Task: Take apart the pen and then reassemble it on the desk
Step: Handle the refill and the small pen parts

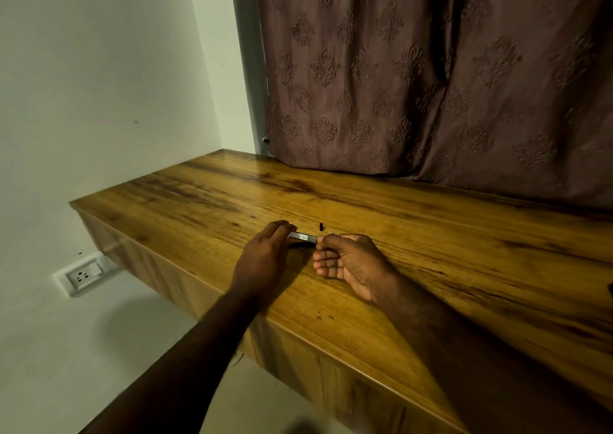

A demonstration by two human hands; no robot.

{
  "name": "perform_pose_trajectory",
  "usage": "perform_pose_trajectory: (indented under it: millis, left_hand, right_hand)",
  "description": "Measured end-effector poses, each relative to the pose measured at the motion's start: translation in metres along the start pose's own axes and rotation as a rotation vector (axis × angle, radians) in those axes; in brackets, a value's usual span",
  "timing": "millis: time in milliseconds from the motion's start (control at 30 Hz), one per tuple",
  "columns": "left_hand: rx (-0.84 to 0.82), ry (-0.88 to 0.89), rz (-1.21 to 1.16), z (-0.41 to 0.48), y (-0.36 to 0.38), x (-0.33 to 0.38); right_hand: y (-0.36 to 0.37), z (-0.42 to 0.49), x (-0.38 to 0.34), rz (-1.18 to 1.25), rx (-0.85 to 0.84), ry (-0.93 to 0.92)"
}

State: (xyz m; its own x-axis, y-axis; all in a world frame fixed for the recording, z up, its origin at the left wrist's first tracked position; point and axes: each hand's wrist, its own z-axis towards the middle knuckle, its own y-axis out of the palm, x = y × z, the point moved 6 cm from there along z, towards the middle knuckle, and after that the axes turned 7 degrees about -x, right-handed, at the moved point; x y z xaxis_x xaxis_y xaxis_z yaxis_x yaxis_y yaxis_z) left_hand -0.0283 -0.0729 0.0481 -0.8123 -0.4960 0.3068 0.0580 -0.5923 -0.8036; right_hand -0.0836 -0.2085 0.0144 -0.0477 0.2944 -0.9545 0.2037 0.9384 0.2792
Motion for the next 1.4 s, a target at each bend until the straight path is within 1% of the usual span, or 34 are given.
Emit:
perform_pose_trajectory:
  millis: [267,500,800,1267,1400]
  left_hand:
    - [0.007,0.014,-0.012,-0.001,0.003,-0.004]
    - [0.011,0.035,-0.022,-0.001,0.002,-0.002]
    - [0.081,0.023,0.002,0.0,0.006,-0.011]
    - [0.159,-0.021,-0.063,-0.001,0.001,-0.016]
    - [0.177,-0.024,-0.061,-0.002,0.0,-0.016]
  right_hand:
    - [0.001,0.002,0.002,0.032,-0.033,0.019]
    - [0.0,0.003,0.002,-0.002,-0.003,0.002]
    - [-0.008,0.002,-0.006,-0.078,0.03,-0.06]
    - [-0.017,0.006,-0.011,-0.096,0.087,-0.169]
    - [-0.017,0.005,-0.012,-0.104,0.075,-0.18]
